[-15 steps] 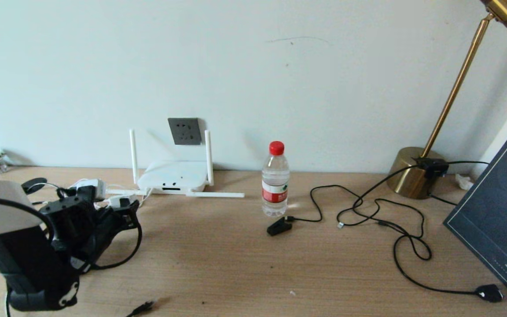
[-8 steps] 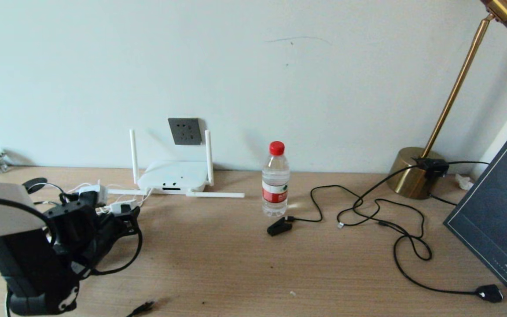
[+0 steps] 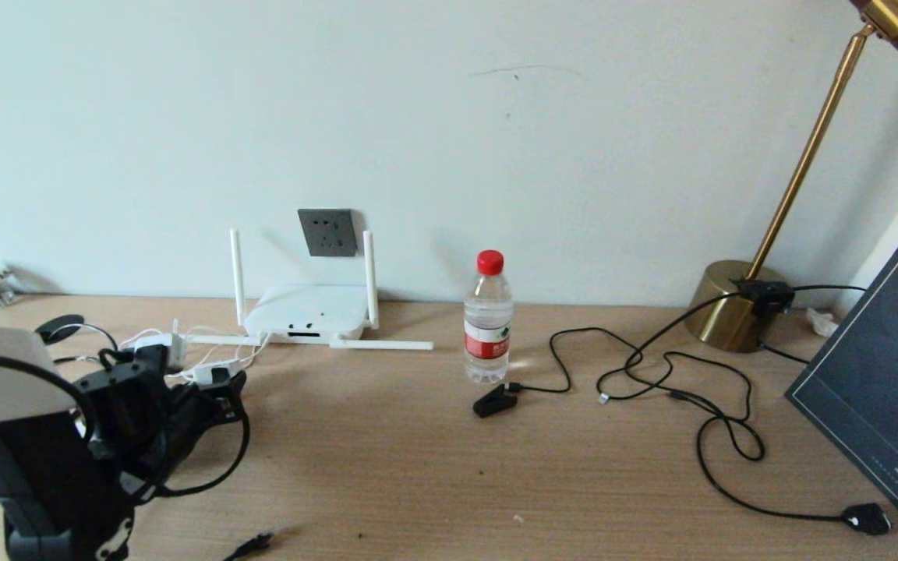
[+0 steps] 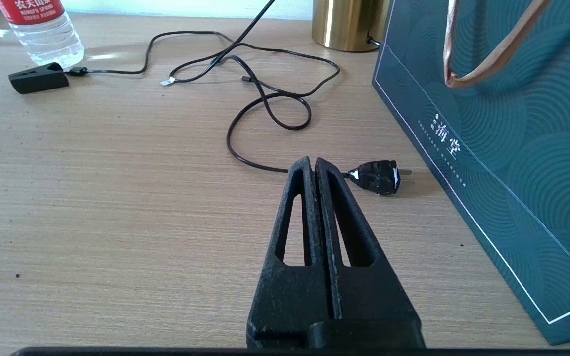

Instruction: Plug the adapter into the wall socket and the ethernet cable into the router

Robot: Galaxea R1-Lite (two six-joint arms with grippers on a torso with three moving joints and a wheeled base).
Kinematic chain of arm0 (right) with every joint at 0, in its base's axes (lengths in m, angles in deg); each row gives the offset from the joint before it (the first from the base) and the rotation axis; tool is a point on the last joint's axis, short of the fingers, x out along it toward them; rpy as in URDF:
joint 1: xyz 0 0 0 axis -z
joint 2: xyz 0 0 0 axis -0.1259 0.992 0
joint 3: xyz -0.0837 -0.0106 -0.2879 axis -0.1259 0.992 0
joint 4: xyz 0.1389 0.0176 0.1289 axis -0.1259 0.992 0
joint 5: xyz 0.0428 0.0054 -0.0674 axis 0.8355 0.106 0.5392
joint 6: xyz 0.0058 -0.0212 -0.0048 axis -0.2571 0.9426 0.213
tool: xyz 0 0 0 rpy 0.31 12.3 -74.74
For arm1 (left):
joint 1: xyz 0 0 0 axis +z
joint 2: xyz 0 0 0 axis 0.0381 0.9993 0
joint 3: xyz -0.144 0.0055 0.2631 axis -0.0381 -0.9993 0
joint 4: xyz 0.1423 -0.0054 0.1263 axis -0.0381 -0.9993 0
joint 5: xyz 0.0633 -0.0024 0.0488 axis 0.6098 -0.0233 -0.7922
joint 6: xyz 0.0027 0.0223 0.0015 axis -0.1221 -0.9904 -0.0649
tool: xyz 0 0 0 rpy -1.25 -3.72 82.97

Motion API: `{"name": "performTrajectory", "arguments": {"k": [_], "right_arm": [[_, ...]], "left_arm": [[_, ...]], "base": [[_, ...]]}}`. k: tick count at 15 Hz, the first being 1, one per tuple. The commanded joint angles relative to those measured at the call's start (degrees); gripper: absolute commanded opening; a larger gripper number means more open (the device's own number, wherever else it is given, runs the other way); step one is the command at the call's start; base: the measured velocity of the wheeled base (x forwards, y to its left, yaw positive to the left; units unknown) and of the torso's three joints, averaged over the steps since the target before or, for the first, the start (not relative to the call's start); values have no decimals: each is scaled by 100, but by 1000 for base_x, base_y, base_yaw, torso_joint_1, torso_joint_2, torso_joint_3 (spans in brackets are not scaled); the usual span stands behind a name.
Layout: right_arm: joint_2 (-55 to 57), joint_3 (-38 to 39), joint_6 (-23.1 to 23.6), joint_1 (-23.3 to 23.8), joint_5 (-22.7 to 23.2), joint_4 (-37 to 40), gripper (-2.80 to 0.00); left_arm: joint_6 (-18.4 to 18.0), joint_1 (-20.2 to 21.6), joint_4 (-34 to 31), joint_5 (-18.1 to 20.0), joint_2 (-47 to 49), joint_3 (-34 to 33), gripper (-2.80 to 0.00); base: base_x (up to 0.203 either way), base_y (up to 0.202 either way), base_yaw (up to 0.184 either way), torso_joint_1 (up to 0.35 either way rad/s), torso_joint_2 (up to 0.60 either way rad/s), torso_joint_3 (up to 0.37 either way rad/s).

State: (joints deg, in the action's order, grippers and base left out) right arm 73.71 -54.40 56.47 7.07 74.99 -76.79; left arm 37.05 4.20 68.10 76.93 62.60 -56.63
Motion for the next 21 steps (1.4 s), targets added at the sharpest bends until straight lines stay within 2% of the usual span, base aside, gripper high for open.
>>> {"name": "performTrajectory", "arguments": {"k": [1,5,7,8,11,13,14,19,20,21], "right_arm": [[4,0,0,-2,0,-2,-280],[4,0,0,-2,0,-2,-280],[4,0,0,-2,0,-2,-280],[4,0,0,-2,0,-2,-280],[4,0,0,-2,0,-2,-280],[4,3,27,-2,2,-2,-280],[4,0,146,-2,25,-2,-280],[48,-19,437,-2,168,44,-280],[46,-39,508,-2,214,48,-280],[102,-160,456,-2,268,35,-280]], "left_arm": [[14,10,16,-7,-42,-98,-280],[54,5,16,2,-383,54,-280],[-164,-37,-56,-32,-835,422,-280],[-325,-51,-340,-40,-1131,628,-280],[-604,-270,-2290,-43,-2205,1843,-280],[-679,-526,-4247,-4,-2708,2830,-280],[-697,-710,-4952,6,-2941,3208,-280],[-702,-2386,-7979,-95,-4091,4244,-280],[-689,-2756,-8337,8,-4264,4334,-280],[-705,-3027,-8511,410,-4379,4413,-280]], "base": [[0,0,0,0,0,0],[0,0,0,0,0,0],[0,0,0,0,0,0],[0,0,0,0,0,0],[0,0,0,0,0,0],[0,0,0,0,0,0],[0,0,0,0,0,0],[0,0,0,0,0,0],[0,0,0,0,0,0],[0,0,0,0,0,0]]}}
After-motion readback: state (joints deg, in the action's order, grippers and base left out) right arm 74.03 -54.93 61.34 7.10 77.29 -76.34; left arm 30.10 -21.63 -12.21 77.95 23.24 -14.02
